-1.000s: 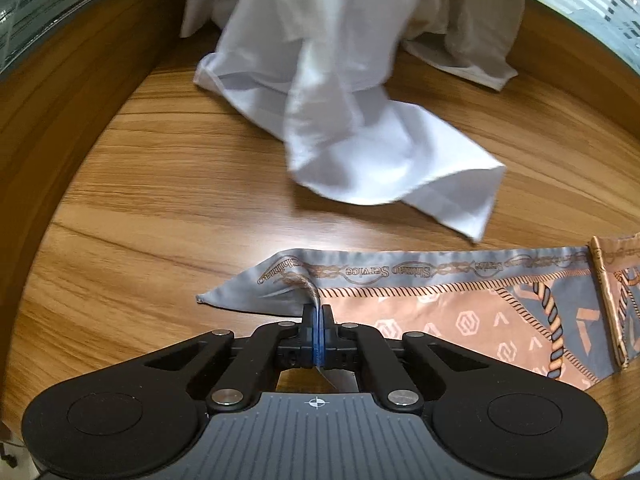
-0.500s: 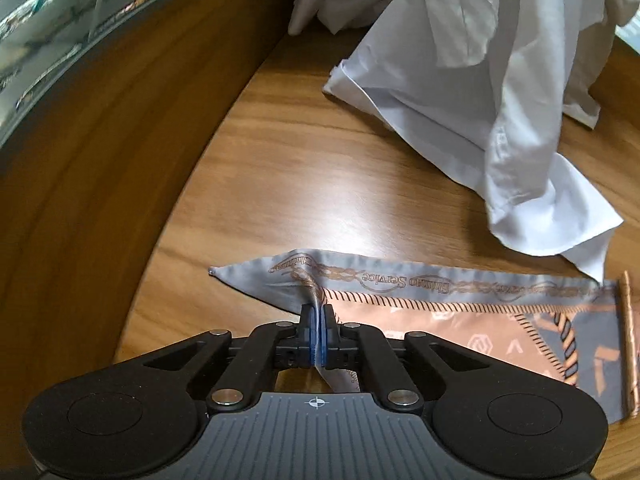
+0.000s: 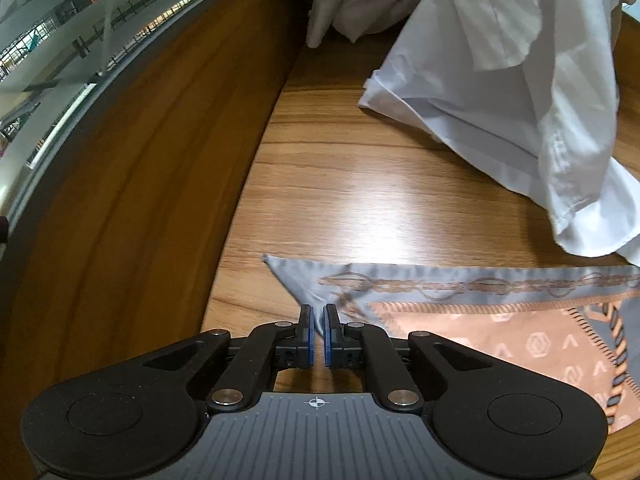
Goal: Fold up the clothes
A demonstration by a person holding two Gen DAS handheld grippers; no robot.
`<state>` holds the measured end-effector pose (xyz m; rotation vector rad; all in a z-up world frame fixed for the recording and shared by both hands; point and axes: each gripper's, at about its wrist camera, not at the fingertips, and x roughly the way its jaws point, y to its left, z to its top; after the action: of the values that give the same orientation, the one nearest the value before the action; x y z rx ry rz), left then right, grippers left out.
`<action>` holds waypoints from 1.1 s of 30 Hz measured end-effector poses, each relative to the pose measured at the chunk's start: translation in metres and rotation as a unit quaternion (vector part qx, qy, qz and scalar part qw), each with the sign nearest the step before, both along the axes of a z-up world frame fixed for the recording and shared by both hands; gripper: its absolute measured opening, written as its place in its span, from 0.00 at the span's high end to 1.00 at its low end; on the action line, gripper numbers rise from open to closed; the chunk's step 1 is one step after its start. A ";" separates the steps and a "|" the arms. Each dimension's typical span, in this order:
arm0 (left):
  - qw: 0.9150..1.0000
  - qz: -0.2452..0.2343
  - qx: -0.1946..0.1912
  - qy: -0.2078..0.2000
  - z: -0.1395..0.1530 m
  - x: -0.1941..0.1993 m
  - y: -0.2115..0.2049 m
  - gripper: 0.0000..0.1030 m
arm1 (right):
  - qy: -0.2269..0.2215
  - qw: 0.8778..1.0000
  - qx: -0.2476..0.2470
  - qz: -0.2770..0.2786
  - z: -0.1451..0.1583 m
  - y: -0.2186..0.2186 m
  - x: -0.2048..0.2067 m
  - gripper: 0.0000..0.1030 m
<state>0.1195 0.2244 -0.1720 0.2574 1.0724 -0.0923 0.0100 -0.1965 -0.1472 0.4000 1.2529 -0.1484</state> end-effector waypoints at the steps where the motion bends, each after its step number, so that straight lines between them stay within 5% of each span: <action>1: 1.000 0.000 0.001 0.000 0.000 0.001 0.002 0.92 | 0.002 1.000 0.003 -0.004 -0.001 0.002 -0.002 0.83; 5: 1.000 0.010 -0.010 -0.007 0.006 0.000 0.006 0.92 | 0.005 1.000 0.012 -0.021 -0.002 0.008 -0.009 0.87; 9: 0.999 0.007 -0.045 -0.016 0.016 -0.016 0.002 0.73 | -0.006 0.999 0.002 -0.043 0.003 0.009 -0.018 0.85; 11: 0.998 0.004 -0.054 -0.015 0.017 -0.026 -0.005 0.64 | -0.014 0.998 -0.014 -0.053 0.007 0.005 -0.021 0.65; 14: 0.998 0.000 -0.060 -0.010 0.017 -0.041 -0.017 0.64 | -0.015 0.998 -0.040 -0.053 0.008 -0.003 -0.023 0.59; 33: 0.997 0.003 -0.073 -0.013 0.025 -0.081 -0.035 0.58 | -0.006 1.000 0.013 -0.013 -0.002 0.013 0.002 0.71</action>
<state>0.0382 0.1894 -0.1470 0.1232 1.0359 -0.1606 0.0116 -0.1837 -0.1494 0.4389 1.2381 -0.1526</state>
